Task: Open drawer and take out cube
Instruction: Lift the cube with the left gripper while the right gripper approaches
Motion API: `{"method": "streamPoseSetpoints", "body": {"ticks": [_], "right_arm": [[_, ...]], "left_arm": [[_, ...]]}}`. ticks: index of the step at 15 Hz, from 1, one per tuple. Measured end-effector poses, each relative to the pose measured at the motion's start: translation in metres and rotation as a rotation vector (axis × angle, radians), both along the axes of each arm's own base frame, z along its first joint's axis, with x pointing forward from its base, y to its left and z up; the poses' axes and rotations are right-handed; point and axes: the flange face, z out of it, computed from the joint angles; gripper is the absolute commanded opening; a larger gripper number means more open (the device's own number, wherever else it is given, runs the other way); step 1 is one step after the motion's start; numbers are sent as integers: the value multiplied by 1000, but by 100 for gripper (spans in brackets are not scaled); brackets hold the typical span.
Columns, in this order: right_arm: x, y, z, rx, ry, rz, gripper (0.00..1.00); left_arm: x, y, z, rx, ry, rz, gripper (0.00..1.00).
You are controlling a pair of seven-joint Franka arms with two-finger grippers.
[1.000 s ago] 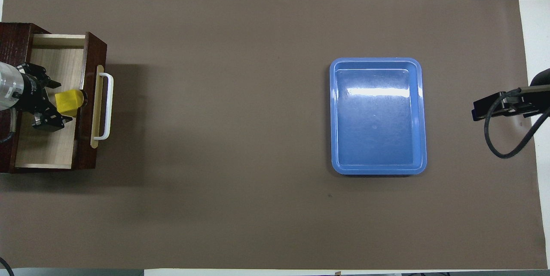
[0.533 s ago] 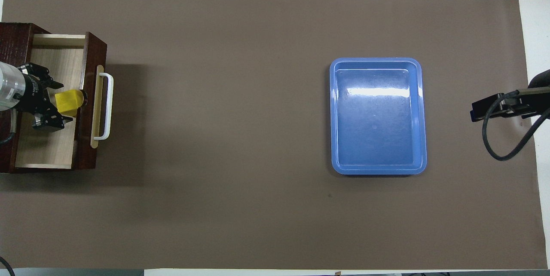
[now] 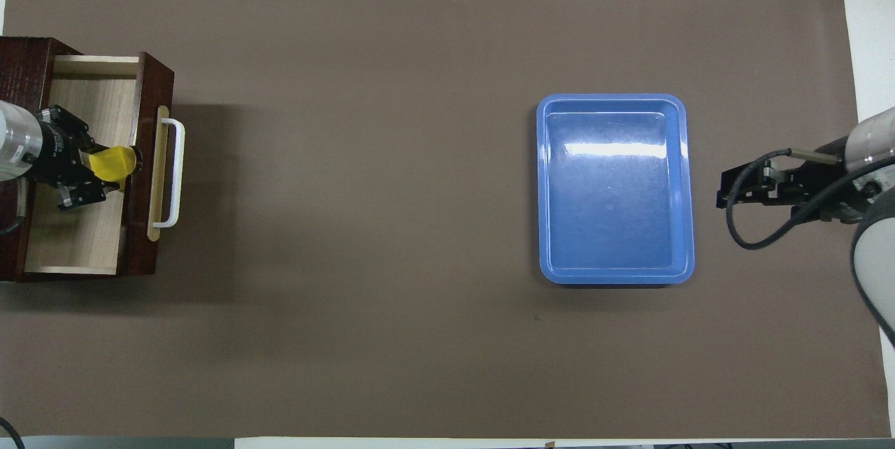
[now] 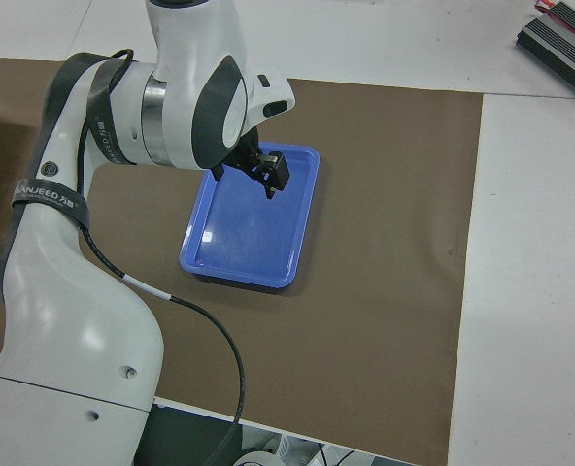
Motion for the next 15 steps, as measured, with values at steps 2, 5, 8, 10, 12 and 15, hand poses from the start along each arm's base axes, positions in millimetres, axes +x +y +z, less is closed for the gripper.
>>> {"method": "streamPoseSetpoints", "body": {"ticks": [2,5,8,10,12,15], "right_arm": [[-8,20,-7,23,15,-91,100],[-12,32,-18,69,40,-213,100],[-11,50,-31,105,73,-329,100],[-6,71,-45,130,101,-404,100],[2,92,-61,164,133,-481,100],[13,122,-89,208,188,-586,100]], "left_arm": [[0,0,0,-1,-1,1,0],[2,0,6,-2,-12,1,0],[12,3,30,-12,-15,-4,0],[26,3,56,-31,-14,-25,0],[40,-4,74,-39,-21,-50,0],[56,-34,89,-47,-6,-111,0]]}}
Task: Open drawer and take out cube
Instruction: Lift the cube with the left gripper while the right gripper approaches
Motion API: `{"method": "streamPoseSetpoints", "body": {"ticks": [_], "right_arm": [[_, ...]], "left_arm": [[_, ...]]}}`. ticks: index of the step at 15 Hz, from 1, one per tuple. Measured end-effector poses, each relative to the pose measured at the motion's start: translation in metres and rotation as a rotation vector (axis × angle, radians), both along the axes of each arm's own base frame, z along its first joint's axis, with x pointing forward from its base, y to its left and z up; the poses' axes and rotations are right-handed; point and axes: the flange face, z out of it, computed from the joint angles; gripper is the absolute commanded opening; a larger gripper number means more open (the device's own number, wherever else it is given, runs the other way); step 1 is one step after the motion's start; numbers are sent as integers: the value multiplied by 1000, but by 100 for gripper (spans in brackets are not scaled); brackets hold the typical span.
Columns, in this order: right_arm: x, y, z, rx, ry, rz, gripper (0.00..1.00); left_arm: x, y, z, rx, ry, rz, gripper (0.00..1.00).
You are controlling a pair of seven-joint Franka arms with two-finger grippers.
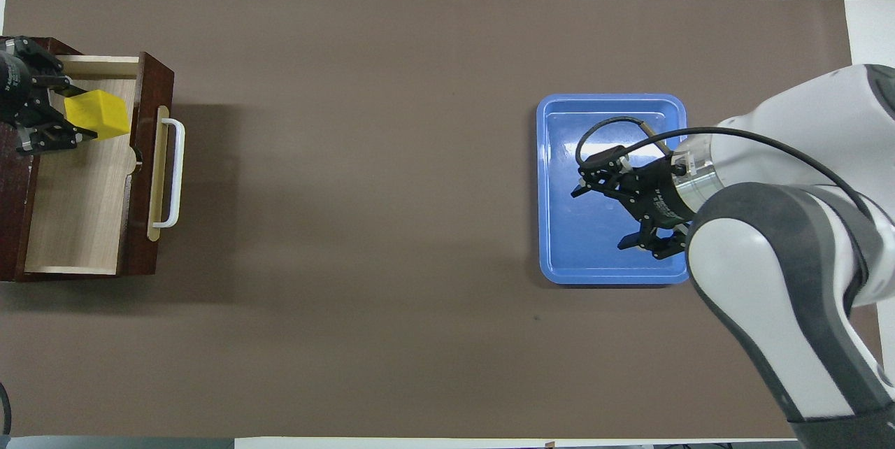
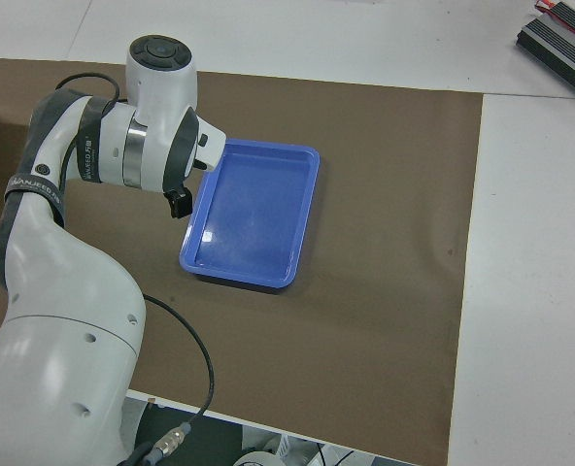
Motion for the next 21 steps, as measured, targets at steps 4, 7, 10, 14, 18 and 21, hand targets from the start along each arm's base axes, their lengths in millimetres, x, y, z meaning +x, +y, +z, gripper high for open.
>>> {"method": "streamPoseSetpoints", "body": {"ticks": [4,7,10,14,18,21], "right_arm": [[7,52,-34,82,70,-126,100],[6,88,-49,159,117,-202,100],[2,118,-58,171,160,-222,100],[26,176,-68,162,190,-300,100],[54,201,-84,186,173,-427,100],[59,220,-91,236,184,-528,100]], "left_arm": [[6,-72,10,0,-6,-151,0],[-3,-130,9,1,-5,-250,0],[-13,-169,5,3,12,-312,0],[-26,-210,-15,9,48,-337,0],[-33,-240,-34,10,40,-299,0],[-42,-257,-46,14,53,-292,0]]}}
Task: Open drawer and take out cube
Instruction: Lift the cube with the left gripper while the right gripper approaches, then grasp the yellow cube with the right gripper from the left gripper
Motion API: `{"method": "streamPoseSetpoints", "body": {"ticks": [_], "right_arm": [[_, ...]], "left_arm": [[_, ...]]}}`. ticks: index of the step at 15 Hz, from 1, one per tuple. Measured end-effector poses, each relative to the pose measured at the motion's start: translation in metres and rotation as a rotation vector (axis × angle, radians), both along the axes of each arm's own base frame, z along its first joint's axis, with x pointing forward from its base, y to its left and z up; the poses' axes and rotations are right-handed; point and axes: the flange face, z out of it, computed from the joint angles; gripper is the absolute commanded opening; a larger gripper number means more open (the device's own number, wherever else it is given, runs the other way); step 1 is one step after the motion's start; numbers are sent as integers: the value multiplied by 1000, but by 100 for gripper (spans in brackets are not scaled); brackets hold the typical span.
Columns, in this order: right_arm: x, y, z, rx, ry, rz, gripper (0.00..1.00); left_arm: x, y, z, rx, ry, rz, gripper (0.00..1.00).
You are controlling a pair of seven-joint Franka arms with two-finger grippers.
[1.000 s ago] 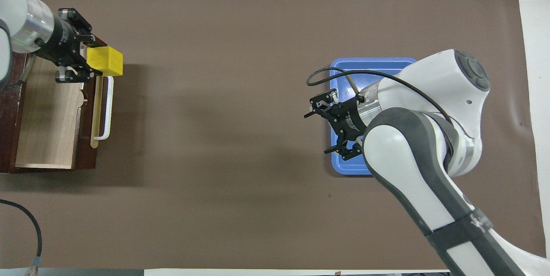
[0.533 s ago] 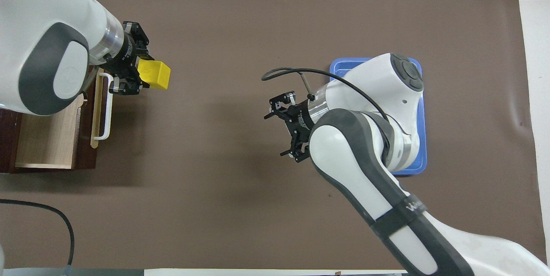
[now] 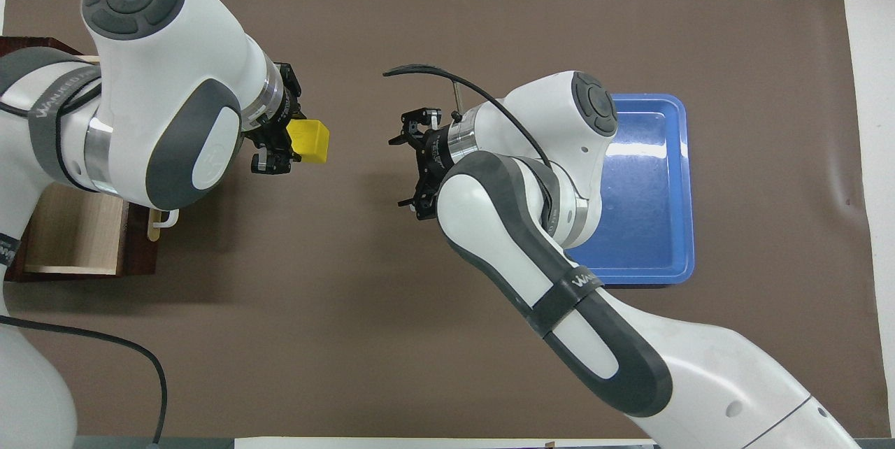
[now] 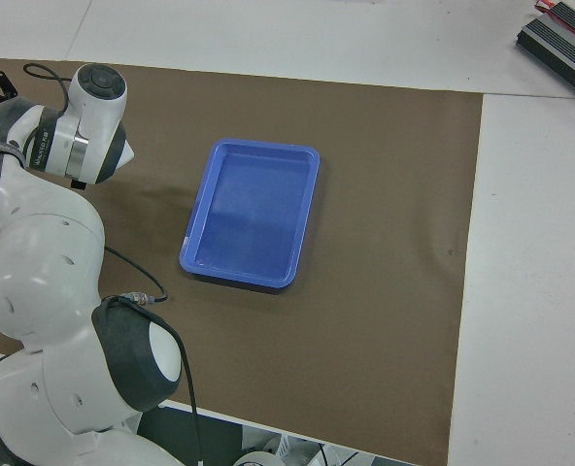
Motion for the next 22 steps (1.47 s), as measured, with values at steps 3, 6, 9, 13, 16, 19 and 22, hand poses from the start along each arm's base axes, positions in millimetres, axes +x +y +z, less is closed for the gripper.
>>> {"method": "streamPoseSetpoints", "body": {"ticks": [3,6,9,13,16,19,22], "right_arm": [[-6,12,-6,18,21,-13,100],[-8,20,-4,67,51,-63,100],[-10,29,0,118,61,-142,100],[-23,49,-4,115,60,-136,100],[-20,51,-9,107,58,-132,100],[-14,53,-7,101,42,-123,100],[-4,59,5,116,29,-98,100]], "left_arm": [[-2,-1,-5,7,10,37,0],[1,7,-7,15,12,128,0],[3,11,-7,19,12,202,0],[2,9,-7,19,13,226,0],[1,8,-8,19,13,226,0],[1,8,-8,21,12,225,0],[1,8,-8,21,13,225,0]]}}
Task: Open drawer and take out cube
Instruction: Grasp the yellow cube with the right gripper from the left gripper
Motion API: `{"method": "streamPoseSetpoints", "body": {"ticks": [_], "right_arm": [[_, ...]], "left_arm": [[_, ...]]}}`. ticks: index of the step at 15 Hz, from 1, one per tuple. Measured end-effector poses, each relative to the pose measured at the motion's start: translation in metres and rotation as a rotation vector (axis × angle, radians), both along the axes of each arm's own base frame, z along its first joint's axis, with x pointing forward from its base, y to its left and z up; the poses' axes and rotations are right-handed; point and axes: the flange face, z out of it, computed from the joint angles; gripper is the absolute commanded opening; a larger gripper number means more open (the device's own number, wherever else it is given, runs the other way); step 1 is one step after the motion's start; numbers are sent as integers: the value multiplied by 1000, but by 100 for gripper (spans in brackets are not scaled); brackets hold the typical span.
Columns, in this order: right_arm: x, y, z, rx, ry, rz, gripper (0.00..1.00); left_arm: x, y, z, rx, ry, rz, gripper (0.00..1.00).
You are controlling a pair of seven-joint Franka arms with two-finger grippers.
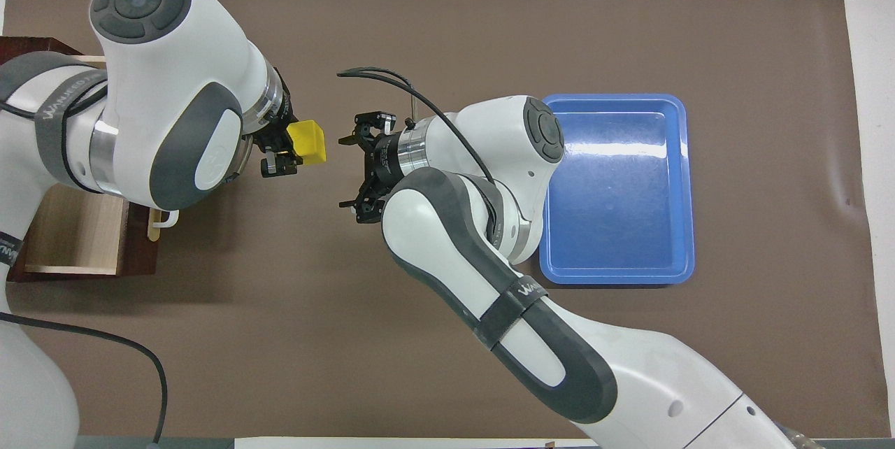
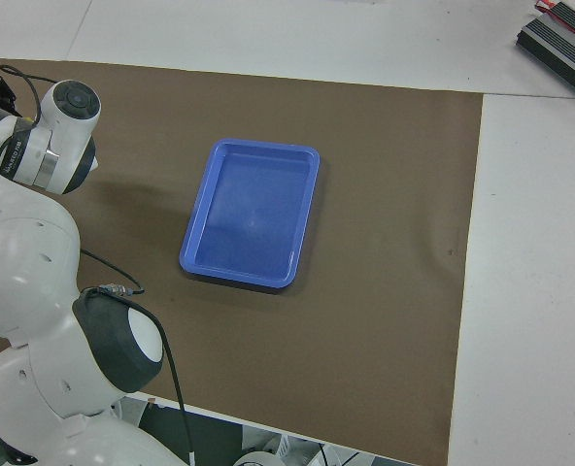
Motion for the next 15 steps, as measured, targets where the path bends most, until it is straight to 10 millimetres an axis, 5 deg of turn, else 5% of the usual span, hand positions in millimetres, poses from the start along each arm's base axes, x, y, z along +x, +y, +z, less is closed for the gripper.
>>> {"method": "streamPoseSetpoints", "body": {"ticks": [7,15], "right_arm": [[16,7,11,6,-21,24,100],[10,16,3,1,-13,39,100]], "left_arm": [[-1,-1,-2,2,5,-1,0],[-6,-5,-8,6,18,-10,0]]}}
